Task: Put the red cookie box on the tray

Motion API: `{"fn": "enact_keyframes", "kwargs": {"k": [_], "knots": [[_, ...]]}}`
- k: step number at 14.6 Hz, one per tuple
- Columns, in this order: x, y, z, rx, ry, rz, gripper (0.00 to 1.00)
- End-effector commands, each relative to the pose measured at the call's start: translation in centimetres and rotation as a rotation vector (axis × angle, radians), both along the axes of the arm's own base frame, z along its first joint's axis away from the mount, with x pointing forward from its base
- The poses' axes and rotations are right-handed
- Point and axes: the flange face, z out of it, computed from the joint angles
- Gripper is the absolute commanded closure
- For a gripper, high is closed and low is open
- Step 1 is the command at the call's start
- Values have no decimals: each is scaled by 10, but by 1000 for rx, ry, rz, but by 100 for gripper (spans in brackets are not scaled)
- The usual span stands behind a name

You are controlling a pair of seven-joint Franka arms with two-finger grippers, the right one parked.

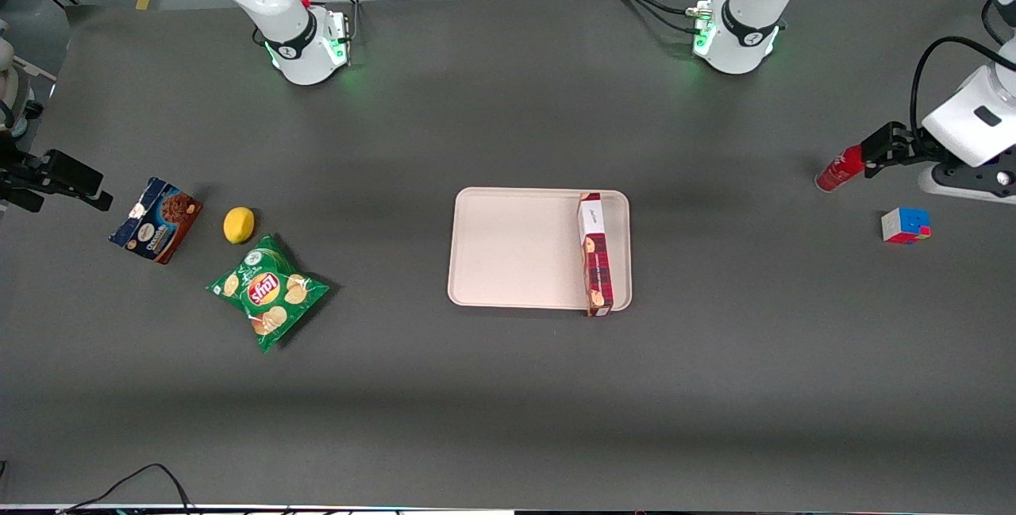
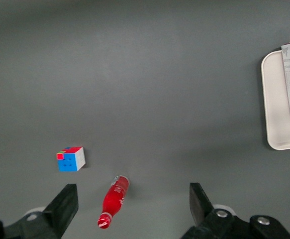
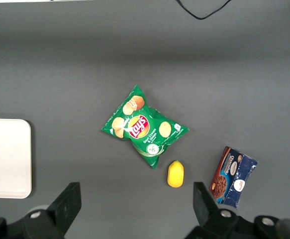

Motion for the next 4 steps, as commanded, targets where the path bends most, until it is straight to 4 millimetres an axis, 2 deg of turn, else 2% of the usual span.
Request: {"fn": "enact_keyframes", "kwargs": {"k": [1,4], "knots": [[5,-2,-27,-95,-15,20,0],[9,2,-41,-97,-21,26,0]]}}
